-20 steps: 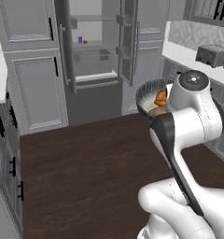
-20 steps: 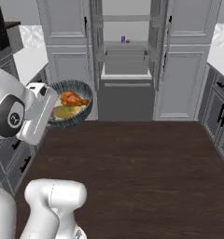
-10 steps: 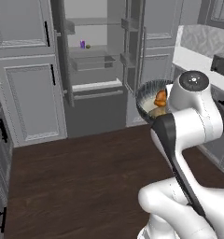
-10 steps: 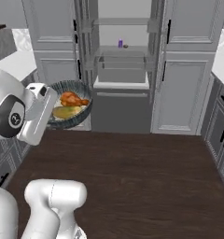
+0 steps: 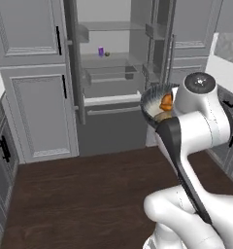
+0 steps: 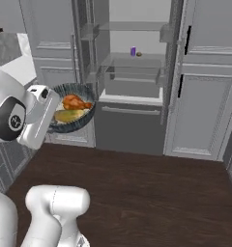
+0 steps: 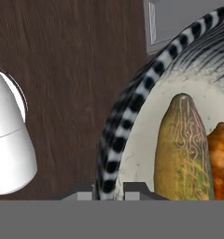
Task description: Pick the chicken drumstick and cucumber from their plates and place them in the bowl. Then put the bowl in the fridge.
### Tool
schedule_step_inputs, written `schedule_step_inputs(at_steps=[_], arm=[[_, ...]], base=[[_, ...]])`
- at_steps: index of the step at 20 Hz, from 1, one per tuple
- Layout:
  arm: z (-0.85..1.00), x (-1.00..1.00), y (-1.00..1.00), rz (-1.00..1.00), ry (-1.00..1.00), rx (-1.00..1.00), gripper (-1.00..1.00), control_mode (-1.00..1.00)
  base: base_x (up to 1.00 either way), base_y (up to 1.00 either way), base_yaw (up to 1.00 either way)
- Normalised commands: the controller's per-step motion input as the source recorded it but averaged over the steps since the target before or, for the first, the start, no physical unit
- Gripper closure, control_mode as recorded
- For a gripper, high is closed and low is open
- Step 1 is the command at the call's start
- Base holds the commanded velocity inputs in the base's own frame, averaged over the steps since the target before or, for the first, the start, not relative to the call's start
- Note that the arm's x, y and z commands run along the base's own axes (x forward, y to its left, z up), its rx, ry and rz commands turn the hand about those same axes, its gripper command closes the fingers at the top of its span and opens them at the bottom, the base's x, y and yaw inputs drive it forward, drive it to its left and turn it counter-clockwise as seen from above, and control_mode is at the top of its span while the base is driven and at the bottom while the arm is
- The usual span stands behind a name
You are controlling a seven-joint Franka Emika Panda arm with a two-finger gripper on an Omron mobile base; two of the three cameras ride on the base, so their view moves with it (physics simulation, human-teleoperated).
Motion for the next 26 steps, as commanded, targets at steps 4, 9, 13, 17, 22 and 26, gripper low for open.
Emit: schedule_step_inputs(at_steps=[4,9,13,17,22,26], arm=[[0.0,0.0,0.0,0.0,0.0,0.0,1.0,1.0],[0.0,0.0,0.0,0.0,0.0,0.0,1.0,1.0],[0.0,0.0,0.0,0.0,0.0,0.0,1.0,1.0],[0.0,0.0,0.0,0.0,0.0,0.0,1.0,1.0],[0.0,0.0,0.0,0.0,0.0,0.0,1.0,1.0],[0.0,0.0,0.0,0.0,0.0,0.0,1.0,1.0]], base=[[0.65,-0.41,0.11],[0.88,-0.42,0.08],[1.0,-0.23,0.05],[1.0,-0.01,0.01],[1.0,-0.14,0.0],[1.0,-0.29,0.01]])
